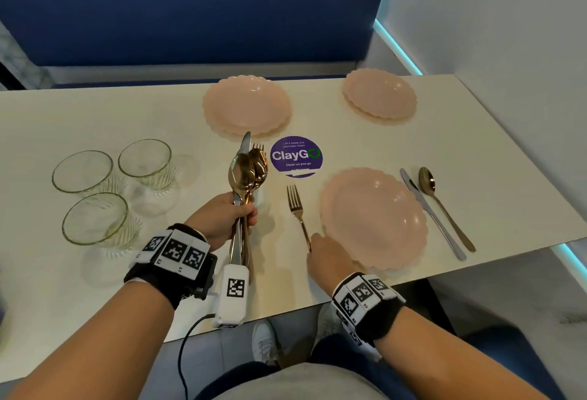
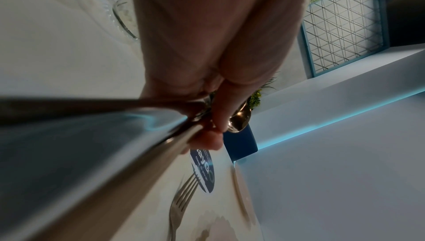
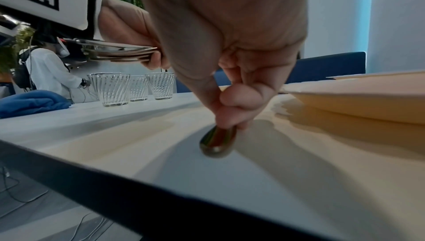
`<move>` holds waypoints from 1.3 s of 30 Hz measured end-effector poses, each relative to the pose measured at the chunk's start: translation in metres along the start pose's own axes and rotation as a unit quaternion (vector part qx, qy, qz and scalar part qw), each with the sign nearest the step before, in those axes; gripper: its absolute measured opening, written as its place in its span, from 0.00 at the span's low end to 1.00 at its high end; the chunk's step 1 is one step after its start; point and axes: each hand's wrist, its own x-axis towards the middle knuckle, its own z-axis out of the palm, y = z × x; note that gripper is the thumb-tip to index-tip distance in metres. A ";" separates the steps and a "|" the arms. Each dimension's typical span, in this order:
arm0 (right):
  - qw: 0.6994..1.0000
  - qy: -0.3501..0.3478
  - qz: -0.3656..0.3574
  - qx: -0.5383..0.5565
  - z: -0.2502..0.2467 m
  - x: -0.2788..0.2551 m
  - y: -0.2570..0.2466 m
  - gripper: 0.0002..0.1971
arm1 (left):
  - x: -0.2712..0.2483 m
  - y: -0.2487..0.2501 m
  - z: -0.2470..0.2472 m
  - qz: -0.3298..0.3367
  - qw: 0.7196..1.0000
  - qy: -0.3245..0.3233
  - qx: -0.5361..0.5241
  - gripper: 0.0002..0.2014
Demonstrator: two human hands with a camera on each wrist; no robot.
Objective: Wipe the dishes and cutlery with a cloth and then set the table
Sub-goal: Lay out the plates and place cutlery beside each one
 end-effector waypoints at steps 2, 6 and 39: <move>1.000 0.001 0.009 0.005 0.001 -0.002 0.003 0.10 | 0.001 -0.002 0.001 0.002 1.000 -0.003 -0.002 0.05; 1.000 -0.003 0.000 0.009 0.000 -0.006 0.005 0.10 | 0.004 -0.005 0.005 -0.002 1.000 -0.009 -0.023 0.05; 0.932 0.038 -0.331 0.144 -0.158 0.123 -0.002 0.10 | 0.080 0.091 0.060 0.061 0.956 -0.005 -0.287 0.14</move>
